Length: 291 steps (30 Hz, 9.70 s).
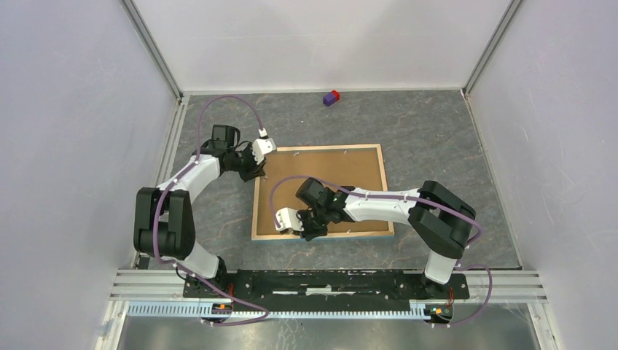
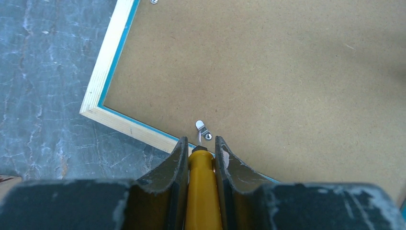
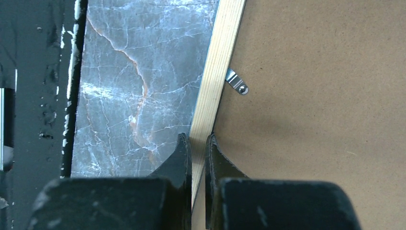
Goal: Take the photo out of the frame
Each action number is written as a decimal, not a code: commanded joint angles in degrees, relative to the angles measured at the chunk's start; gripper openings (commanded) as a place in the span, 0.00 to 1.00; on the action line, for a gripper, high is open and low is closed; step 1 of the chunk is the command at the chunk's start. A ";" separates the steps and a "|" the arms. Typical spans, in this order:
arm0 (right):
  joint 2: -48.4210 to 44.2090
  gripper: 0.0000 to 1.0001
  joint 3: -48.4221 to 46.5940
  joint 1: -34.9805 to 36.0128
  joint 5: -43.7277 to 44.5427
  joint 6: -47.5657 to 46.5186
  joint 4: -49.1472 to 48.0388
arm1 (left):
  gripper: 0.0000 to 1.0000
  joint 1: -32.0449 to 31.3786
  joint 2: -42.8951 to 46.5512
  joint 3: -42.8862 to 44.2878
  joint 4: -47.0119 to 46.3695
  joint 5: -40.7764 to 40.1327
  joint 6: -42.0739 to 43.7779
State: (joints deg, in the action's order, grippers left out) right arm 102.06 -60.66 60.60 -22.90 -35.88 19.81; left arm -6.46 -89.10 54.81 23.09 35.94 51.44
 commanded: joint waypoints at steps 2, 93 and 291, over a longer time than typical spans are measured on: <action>3.11 0.00 0.29 1.52 -3.81 -3.56 5.12 | 0.02 -1.98 -2.66 2.19 16.30 9.48 0.36; -13.88 0.70 7.78 -47.75 -1.45 22.79 -11.13 | 0.02 -12.00 -3.86 11.51 -13.68 -16.81 -46.03; -20.19 0.00 29.84 -1.01 16.39 -4.11 -3.88 | 0.02 -10.15 20.47 -18.51 -5.24 -17.90 -25.35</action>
State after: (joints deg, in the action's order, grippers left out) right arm 77.34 -33.54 59.83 -6.44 -38.39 11.88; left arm -16.47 -68.34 37.10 17.41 16.01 24.12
